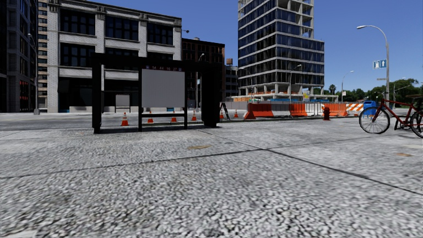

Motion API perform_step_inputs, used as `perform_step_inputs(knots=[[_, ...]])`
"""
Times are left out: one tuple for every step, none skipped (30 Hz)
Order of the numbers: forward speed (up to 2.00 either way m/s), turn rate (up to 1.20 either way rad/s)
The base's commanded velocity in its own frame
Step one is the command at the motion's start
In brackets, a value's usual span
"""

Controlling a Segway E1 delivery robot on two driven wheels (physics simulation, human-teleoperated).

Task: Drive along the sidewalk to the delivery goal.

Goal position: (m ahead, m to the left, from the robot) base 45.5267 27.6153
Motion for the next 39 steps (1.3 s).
perform_step_inputs(knots=[[0.40,0.00],[0.40,0.00],[0.69,0.00],[0.69,0.00],[0.95,0.00],[1.08,0.00],[1.18,0.00],[1.21,0.00],[1.22,0.01],[1.22,0.04],[1.22,0.05],[1.22,0.09],[1.22,0.13],[1.22,0.23],[1.22,0.27],[1.22,0.29],[1.22,0.29],[1.22,0.29],[1.22,0.29],[1.22,0.30],[1.22,0.30],[1.22,0.30],[1.25,0.30],[1.32,0.32],[1.39,0.36],[1.39,0.36],[1.41,0.44],[1.41,0.47],[1.41,0.47],[1.40,0.47],[1.40,0.48],[1.40,0.48],[1.39,0.48],[1.39,0.48],[1.39,0.48],[1.39,0.49],[1.39,0.51],[1.39,0.53],[1.39,0.53]])
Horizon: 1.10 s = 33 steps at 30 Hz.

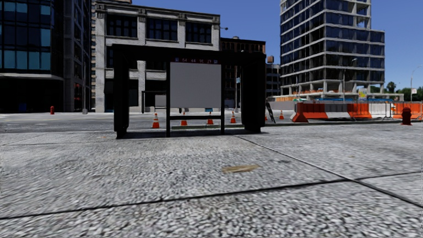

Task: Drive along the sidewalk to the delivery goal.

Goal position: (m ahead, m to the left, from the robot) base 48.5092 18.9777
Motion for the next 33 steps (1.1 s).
perform_step_inputs(knots=[[1.39,0.54],[1.39,0.54],[1.39,0.54],[1.39,0.54],[1.39,0.54],[1.39,0.54],[1.39,0.54],[1.41,0.54],[1.42,0.54],[1.42,0.54],[1.42,0.54],[1.42,0.54],[1.43,0.54],[1.43,0.54],[1.43,0.54],[1.43,0.54],[1.43,0.54],[1.44,0.54],[1.44,0.54],[1.44,0.54],[1.44,0.54],[1.45,0.54],[1.46,0.54],[1.46,0.54],[1.47,0.54],[1.47,0.54],[1.47,0.54],[1.48,0.54],[1.48,0.54],[1.48,0.55],[1.48,0.55],[1.48,0.56],[1.48,0.57]])
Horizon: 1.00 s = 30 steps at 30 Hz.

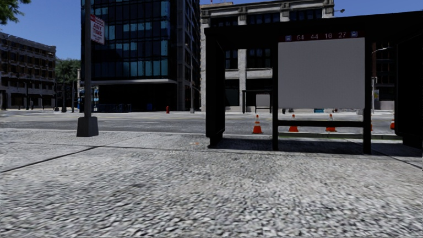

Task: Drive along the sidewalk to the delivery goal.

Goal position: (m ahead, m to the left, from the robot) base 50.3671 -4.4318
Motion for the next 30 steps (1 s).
perform_step_inputs(knots=[[1.48,0.57],[1.48,0.57],[1.50,0.58],[1.51,0.58],[1.52,0.59],[1.53,0.60],[1.53,0.60],[1.53,0.61],[1.53,0.61],[1.53,0.61],[1.53,0.62],[1.53,0.62],[1.53,0.62],[1.53,0.63],[1.54,0.63],[1.54,0.64],[1.55,0.64],[1.56,0.64],[1.56,0.64],[1.56,0.64],[1.56,0.65],[1.56,0.65],[1.57,0.65],[1.59,0.65],[1.63,0.65],[1.66,0.65],[1.68,0.65],[1.70,0.65],[1.72,0.65],[1.73,0.65]])
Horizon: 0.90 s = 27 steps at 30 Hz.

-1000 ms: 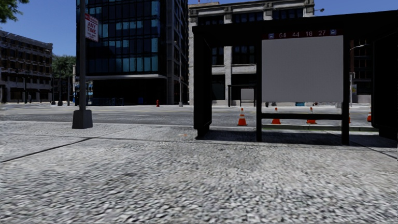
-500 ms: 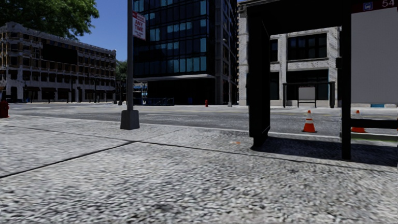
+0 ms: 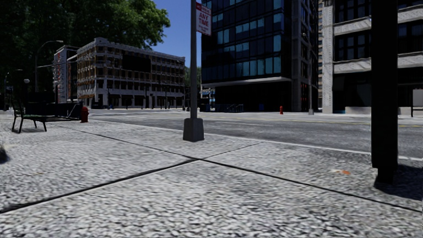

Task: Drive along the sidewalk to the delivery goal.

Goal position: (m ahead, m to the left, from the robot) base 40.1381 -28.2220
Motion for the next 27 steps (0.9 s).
perform_step_inputs(knots=[[1.75,0.65],[1.75,0.65],[1.76,0.65],[1.76,0.65],[1.76,0.65],[1.76,0.65],[1.77,0.65],[1.77,0.65],[1.77,0.65],[1.77,0.65],[1.77,0.65],[1.77,0.65],[1.77,0.65],[1.77,0.65],[1.77,0.65],[1.77,0.65],[1.77,0.65],[1.77,0.65],[1.77,0.65],[1.77,0.65],[1.77,0.65],[1.77,0.65],[1.77,0.65],[1.77,0.65],[1.77,0.65],[1.77,0.65],[1.77,0.65]])
